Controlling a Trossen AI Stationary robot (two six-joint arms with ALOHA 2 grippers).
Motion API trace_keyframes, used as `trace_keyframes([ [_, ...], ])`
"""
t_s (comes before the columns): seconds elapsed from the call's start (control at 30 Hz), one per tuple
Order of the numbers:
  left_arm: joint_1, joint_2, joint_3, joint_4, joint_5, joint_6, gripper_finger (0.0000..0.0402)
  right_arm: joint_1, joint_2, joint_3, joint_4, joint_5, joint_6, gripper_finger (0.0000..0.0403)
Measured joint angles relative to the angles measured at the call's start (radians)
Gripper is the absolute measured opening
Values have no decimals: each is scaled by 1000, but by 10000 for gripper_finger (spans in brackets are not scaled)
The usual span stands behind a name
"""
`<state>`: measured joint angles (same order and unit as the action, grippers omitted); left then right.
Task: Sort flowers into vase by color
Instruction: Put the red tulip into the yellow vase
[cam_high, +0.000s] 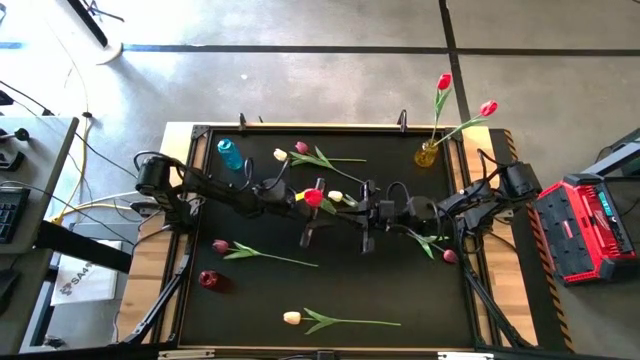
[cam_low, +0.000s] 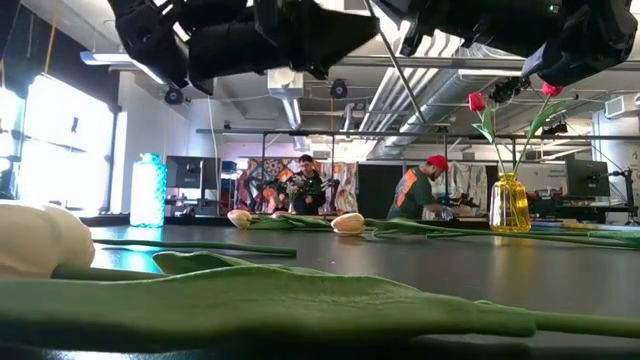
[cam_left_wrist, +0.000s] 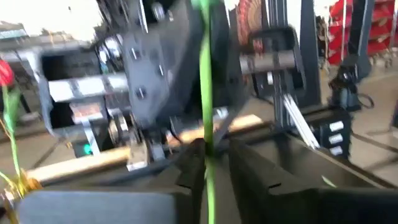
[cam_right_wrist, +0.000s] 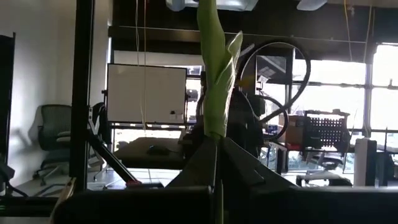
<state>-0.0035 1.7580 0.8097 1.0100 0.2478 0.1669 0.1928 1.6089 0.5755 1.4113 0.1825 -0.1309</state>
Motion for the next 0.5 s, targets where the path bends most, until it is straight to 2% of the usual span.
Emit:
trace_keyframes([
  [0.13,7,0,0,-68,10,-7,8,0,0,0,-15,33,69,1],
  [0.33,7,0,0,-121,11,-7,1,-3,0,0,-38,96,81,21],
  [0.5,7,0,0,-139,11,-9,0,-3,-5,0,-41,98,81,45],
])
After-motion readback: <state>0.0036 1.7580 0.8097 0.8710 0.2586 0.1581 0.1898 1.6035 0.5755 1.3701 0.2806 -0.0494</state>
